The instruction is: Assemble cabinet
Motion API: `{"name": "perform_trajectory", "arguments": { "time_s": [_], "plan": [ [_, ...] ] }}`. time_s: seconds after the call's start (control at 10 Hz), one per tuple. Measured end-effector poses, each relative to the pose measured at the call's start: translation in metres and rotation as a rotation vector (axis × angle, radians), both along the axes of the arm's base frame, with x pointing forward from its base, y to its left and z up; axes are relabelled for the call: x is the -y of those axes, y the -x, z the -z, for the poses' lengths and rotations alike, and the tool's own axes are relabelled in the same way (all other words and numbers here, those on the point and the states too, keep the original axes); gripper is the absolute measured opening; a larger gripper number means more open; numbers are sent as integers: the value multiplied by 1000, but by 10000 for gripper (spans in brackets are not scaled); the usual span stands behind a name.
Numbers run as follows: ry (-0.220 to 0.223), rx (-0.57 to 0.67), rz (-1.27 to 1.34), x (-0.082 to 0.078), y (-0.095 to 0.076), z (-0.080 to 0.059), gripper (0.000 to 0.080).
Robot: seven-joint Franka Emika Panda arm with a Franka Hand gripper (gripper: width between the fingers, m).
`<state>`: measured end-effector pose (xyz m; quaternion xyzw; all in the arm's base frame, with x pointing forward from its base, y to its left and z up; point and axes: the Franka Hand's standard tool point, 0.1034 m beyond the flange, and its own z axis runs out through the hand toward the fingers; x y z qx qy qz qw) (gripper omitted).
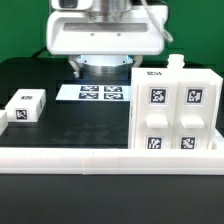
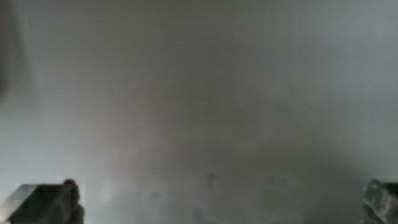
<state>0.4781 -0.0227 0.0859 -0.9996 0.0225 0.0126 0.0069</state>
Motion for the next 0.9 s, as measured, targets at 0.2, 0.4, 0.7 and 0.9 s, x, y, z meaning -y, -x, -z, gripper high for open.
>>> {"name": "perform_trajectory", "arguments": {
  "time_s": [0.2, 0.4, 0.7, 0.9],
  "plan": [
    [0, 2, -10, 8, -1, -1, 797],
    [6, 1, 0, 24, 1, 0, 797],
    [5, -6, -72, 58, 9, 3, 797],
    [7, -18, -102, 89, 20, 8, 797]
  ]
}}
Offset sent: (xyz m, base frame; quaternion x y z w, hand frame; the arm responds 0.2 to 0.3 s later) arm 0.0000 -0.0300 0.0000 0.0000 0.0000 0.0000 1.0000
